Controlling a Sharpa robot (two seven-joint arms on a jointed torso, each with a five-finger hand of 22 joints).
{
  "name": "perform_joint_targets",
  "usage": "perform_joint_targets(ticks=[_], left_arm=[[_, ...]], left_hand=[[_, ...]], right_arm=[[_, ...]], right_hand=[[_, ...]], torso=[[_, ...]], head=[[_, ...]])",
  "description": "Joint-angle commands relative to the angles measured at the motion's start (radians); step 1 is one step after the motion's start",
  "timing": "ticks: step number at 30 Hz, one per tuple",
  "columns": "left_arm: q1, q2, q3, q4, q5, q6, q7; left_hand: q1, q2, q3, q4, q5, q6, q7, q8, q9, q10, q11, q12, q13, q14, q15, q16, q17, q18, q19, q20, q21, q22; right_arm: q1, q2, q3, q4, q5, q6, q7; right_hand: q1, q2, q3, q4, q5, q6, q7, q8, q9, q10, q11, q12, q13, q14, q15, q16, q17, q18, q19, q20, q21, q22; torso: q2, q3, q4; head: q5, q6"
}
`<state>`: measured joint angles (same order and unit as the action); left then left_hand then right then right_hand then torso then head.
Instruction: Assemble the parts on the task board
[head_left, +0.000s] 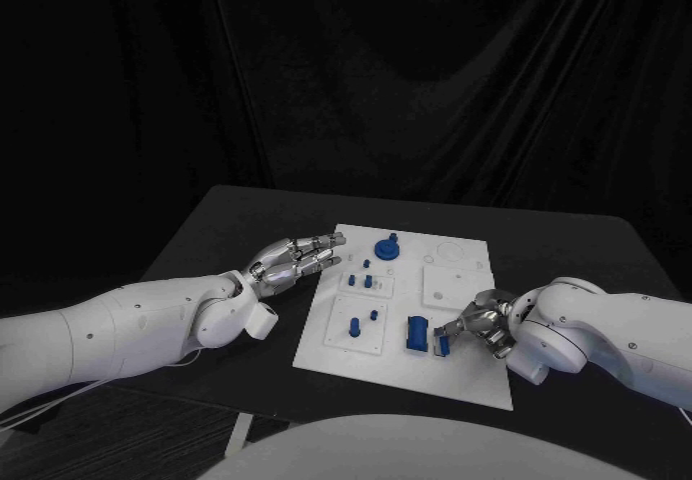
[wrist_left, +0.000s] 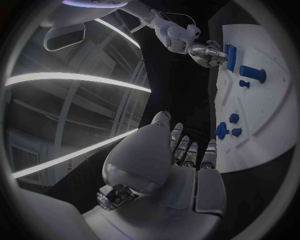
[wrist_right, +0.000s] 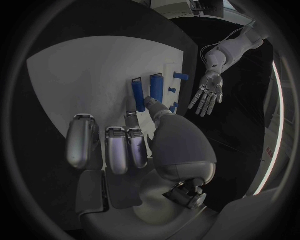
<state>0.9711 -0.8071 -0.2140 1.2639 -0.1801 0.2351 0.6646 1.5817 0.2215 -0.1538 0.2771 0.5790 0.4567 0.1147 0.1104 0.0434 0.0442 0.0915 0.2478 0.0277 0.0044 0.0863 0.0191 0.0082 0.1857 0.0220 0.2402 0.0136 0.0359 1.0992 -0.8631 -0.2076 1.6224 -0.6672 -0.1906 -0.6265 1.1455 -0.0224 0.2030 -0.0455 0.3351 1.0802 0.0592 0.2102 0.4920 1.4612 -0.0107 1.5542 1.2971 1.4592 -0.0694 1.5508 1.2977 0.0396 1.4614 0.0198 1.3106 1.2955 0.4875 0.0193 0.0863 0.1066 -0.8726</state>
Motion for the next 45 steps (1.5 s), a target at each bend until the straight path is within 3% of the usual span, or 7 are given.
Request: perform_joint_targets(ticks=[1,8,13,23,39,43,45], left_arm=[[-0.002,0.002,0.001,0.001,0.001,0.015,0.006],[-0.002,0.004,0.001,-0.002,0.001,0.017,0.002],[-0.003,0.004,0.001,-0.002,0.001,0.019,0.0],[-0.004,0.004,0.001,-0.003,0.001,0.02,-0.002],[-0.005,0.003,0.001,-0.003,0.001,0.022,-0.004],[-0.005,0.0,0.001,-0.001,0.001,0.016,0.003],[-0.005,-0.004,0.001,0.003,0.001,0.01,0.01]], left_hand=[[0.007,-0.007,0.049,0.005,0.016,-0.012,0.002,0.019,0.009,-0.006,0.007,0.011,0.006,0.008,0.01,0.004,0.0,-0.005,0.0,0.009,0.001,-0.002],[0.007,-0.006,0.049,0.005,0.016,-0.012,0.002,0.019,0.009,-0.006,0.007,0.01,0.006,0.008,0.011,0.004,0.0,-0.005,0.0,0.01,0.001,-0.002],[0.007,-0.006,0.049,0.005,0.016,-0.012,0.002,0.019,0.009,-0.006,0.007,0.01,0.006,0.008,0.011,0.004,0.0,-0.005,0.0,0.01,0.001,-0.002],[0.007,-0.005,0.051,0.005,0.017,-0.011,0.002,0.02,0.009,-0.006,0.007,0.01,0.006,0.008,0.011,0.004,0.0,-0.005,0.0,0.01,0.0,-0.002],[0.008,-0.004,0.052,0.004,0.017,-0.011,0.003,0.021,0.009,-0.006,0.008,0.011,0.006,0.008,0.012,0.004,0.0,-0.005,-0.001,0.011,0.0,-0.003],[0.008,-0.004,0.053,0.004,0.017,-0.008,0.003,0.022,0.01,-0.006,0.008,0.012,0.006,0.008,0.012,0.004,0.0,-0.005,0.0,0.011,0.0,-0.003],[0.008,-0.004,0.053,0.004,0.017,-0.008,0.003,0.022,0.01,-0.006,0.008,0.012,0.006,0.008,0.012,0.004,0.0,-0.005,0.0,0.011,0.0,-0.003]], right_arm=[[-0.004,0.001,-0.001,0.0,-0.013,-0.007,-0.008],[-0.004,0.003,-0.001,-0.003,-0.014,0.0,-0.008],[-0.004,0.003,-0.001,-0.004,-0.014,0.015,-0.009],[-0.005,0.0,-0.001,-0.001,-0.062,0.042,-0.011],[-0.005,-0.01,-0.001,0.007,-0.077,0.043,-0.006],[-0.004,-0.041,0.0,0.032,-0.077,0.023,0.002],[0.002,-0.066,0.0,0.054,-0.077,0.015,0.013]], right_hand=[[-0.017,0.005,0.059,-0.004,0.006,-0.018,-0.013,0.023,0.018,0.11,-0.011,0.017,0.274,0.112,-0.015,0.02,0.273,0.022,0.022,0.005,-0.019,0.193],[-0.037,0.004,0.054,0.014,-0.01,-0.02,-0.013,0.025,0.015,0.11,-0.011,0.017,0.274,0.112,-0.014,0.02,0.273,0.022,0.022,0.006,-0.021,0.192],[-0.061,-0.006,0.039,0.037,-0.11,-0.024,-0.011,0.028,0.01,0.11,-0.01,0.017,0.274,0.112,-0.012,0.02,0.273,0.023,0.021,0.008,-0.025,0.192],[-0.135,-0.028,-0.014,0.102,-0.228,-0.034,-0.001,0.028,-0.003,0.11,-0.004,0.017,0.274,0.112,-0.005,0.02,0.273,0.025,0.017,0.014,-0.039,0.188],[-0.153,-0.026,-0.059,0.131,-0.201,-0.036,0.0,0.032,-0.007,0.11,-0.005,0.017,0.274,0.112,-0.005,0.02,0.273,0.026,0.017,0.014,-0.041,0.187],[-0.21,-0.022,-0.113,0.19,-0.233,-0.037,0.0,0.038,-0.01,0.11,-0.006,0.017,0.274,0.112,-0.006,0.02,0.273,0.026,0.019,0.014,-0.04,0.188],[-0.272,-0.011,-0.169,0.257,-0.224,-0.036,-0.001,0.044,-0.01,0.11,-0.006,0.017,0.274,0.112,-0.006,0.02,0.273,0.026,0.02,0.013,-0.04,0.188]], torso=[[0.0,0.0,-0.0001],[-0.001,0.0,0.0003],[0.0,0.0001,0.0004],[0.0,0.0,0.0002],[0.0,0.0003,0.0006],[0.0,0.0003,0.0003],[0.0,0.0002,0.0001]], head=[[0.001,0.0],[0.0,0.0],[0.0,0.0],[0.001,0.0],[0.001,0.0],[0.005,0.0],[0.006,0.0]])
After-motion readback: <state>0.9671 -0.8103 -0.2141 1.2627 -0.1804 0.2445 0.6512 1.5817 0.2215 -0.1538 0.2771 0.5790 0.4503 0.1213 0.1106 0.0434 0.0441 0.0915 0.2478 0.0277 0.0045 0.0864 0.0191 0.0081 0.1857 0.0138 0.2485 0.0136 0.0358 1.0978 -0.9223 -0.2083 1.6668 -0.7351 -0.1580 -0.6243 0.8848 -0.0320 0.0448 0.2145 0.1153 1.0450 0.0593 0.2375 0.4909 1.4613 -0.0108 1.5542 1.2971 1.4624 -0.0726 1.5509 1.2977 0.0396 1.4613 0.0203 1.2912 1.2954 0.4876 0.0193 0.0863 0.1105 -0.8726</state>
